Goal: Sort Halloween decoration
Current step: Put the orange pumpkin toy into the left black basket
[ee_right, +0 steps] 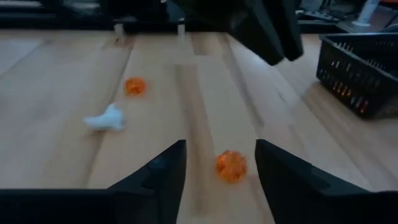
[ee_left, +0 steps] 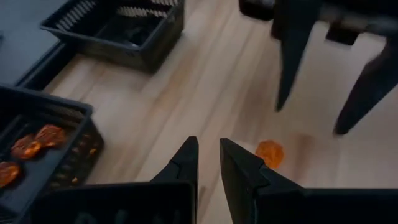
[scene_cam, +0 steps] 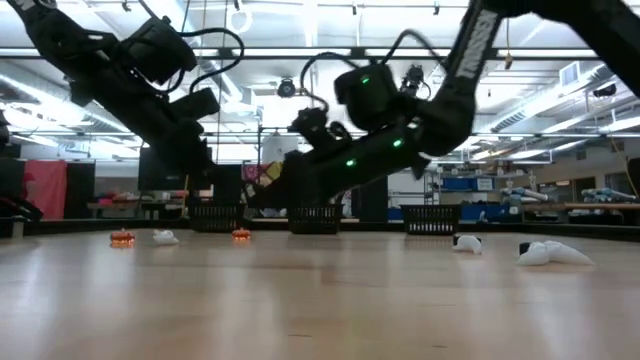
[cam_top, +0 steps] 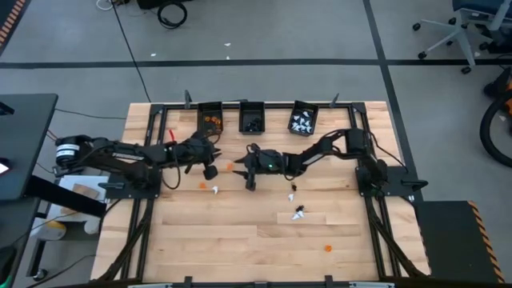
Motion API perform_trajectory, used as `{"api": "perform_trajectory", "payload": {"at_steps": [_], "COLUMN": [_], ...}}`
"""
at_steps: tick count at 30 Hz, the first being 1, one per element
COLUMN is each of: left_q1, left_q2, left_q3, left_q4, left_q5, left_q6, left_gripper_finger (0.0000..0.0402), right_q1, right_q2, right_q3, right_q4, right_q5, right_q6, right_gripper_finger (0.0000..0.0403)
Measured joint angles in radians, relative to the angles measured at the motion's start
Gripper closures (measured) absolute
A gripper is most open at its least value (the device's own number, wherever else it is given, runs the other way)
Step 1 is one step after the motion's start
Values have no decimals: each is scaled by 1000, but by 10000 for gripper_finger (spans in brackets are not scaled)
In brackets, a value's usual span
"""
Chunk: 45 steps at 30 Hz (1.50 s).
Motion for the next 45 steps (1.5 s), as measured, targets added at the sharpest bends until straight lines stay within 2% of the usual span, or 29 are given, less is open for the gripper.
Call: {"api": "perform_trajectory", "payload": {"at_steps": [6,12,18,23,27,31,33,40,45], "left_q1": [-1,-3,-3,-3,-3,-3,-3,-3,-2], "left_q2": [-89,-156,-195,-209,-251,-311,-343,-431,-498], "left_q3": [0,0,0,0,0,0,0,0,1], "left_q4": [-31,-31,-71,-66,-57,-37,-30,23,29], "left_q5": [-25,-25,-24,-22,18,34,34,27,-153], "left_q6": [-22,-14,-13,-44,-35,-22,-19,39,61], "left_gripper_finger": [359,359,359,359,359,359,359,359,358], "right_q1": [-33,-53,-63,-63,-62,-62,-62,-62,-73], "right_q2": [87,168,203,203,204,195,183,200,194], "right_q3": [112,224,231,220,218,228,260,498,615], "right_q4": [-34,-127,-112,-111,-107,-117,-193,-456,-447], "right_q5": [-15,-39,-89,-97,-99,-106,-107,-77,8], "right_q6": [1,10,39,14,2,9,7,-23,-39], "right_gripper_finger": [163,158,192,254,304,305,305,302,297]}}
